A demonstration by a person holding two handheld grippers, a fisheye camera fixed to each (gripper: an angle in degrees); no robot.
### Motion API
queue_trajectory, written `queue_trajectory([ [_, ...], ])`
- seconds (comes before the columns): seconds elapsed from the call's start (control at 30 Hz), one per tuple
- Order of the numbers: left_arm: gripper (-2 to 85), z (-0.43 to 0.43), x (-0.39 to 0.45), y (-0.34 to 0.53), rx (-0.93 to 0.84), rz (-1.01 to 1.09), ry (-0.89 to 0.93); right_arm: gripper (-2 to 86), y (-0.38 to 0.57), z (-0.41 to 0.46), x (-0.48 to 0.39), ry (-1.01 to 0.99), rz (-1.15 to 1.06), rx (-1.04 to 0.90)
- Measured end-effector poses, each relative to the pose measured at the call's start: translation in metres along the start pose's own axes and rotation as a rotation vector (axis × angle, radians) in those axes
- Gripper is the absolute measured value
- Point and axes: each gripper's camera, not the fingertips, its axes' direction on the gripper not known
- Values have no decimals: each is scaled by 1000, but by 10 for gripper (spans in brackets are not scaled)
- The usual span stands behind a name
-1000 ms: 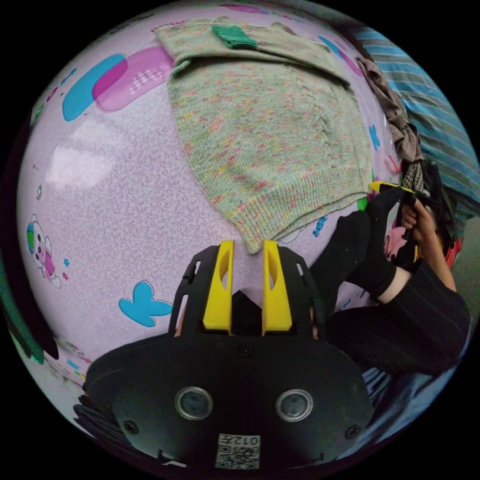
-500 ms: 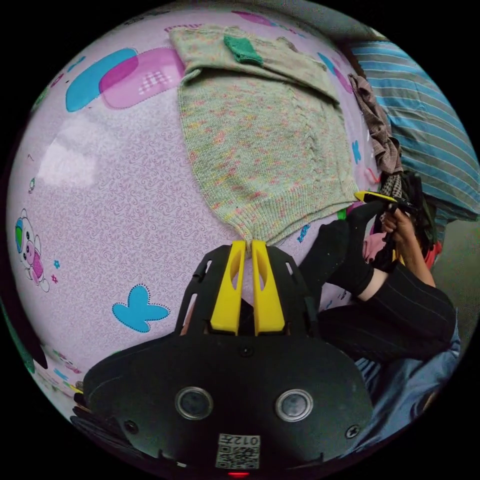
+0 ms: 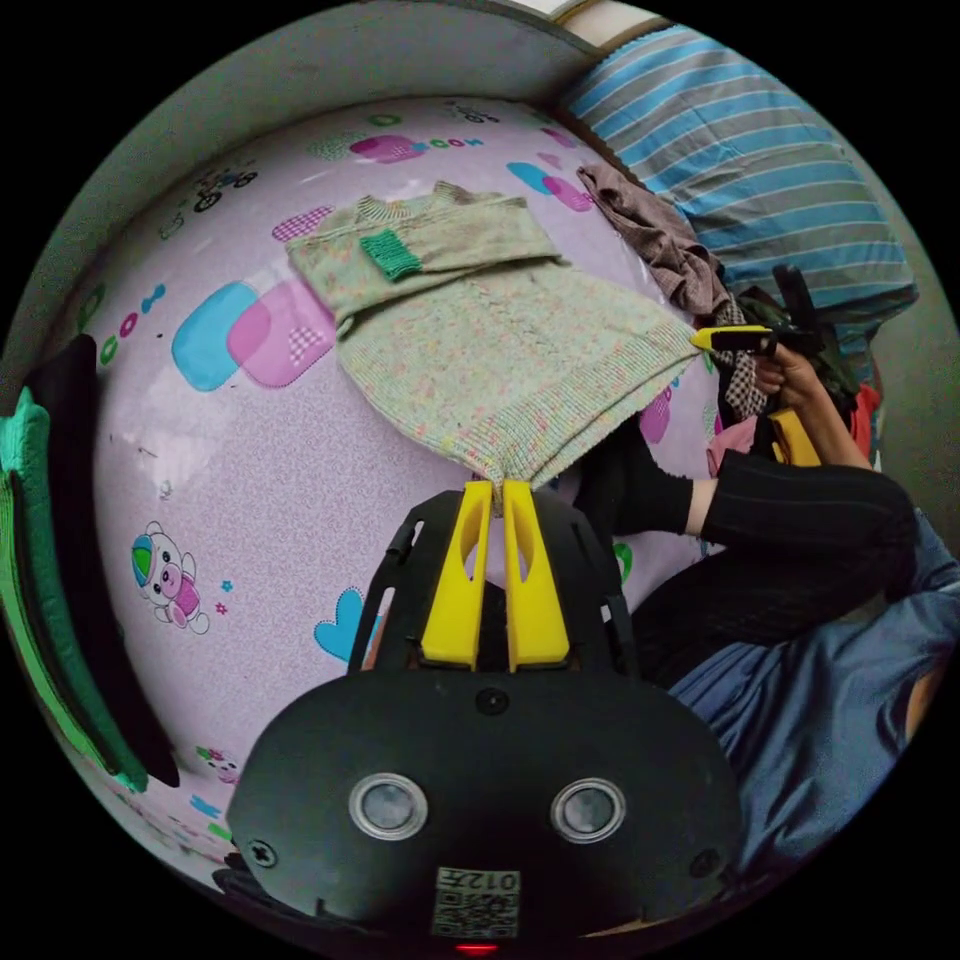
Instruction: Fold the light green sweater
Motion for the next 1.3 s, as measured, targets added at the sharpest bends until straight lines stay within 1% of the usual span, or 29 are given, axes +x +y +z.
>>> queue_trajectory([
  [0.1, 1, -5, 6, 18, -14, 10, 4, -8, 8, -4, -8, -16, -12, -38],
  [0.2, 1, -8, 14, 38, -48, 25, 32, -8, 15, -6, -20, 12, -45, -121],
  [0.27, 1, -11, 21, 48, -62, 44, 20, -8, 17, -10, -32, 17, -74, -169],
  [0.37, 2, -21, 26, 52, -62, 67, -31, -8, 6, -18, -46, 44, -101, -178],
  [0.57, 2, -48, 16, 15, 16, 94, -120, -8, -55, -36, -63, 163, -145, -114],
  [0.73, 3, -61, -2, -26, 45, 78, -148, -8, -111, -45, -56, 233, -120, -82],
  [1.03, 5, -52, -73, -98, 23, -78, -43, -3, -199, -35, -22, 225, -23, -80],
  [1.1, 7, -40, -86, -110, 2, -114, -31, 3, -213, -24, -13, 214, 0, -84],
  [1.17, 11, -26, -99, -116, 7, -158, -11, 29, -225, -9, 1, 182, 78, -60],
  [1.23, 17, -10, -113, -116, -8, -251, -65, 44, -228, -4, 7, 210, 119, -12],
  [1.3, 22, -12, -116, -108, 54, -275, -70, 48, -224, -6, 7, 239, 123, 21],
])
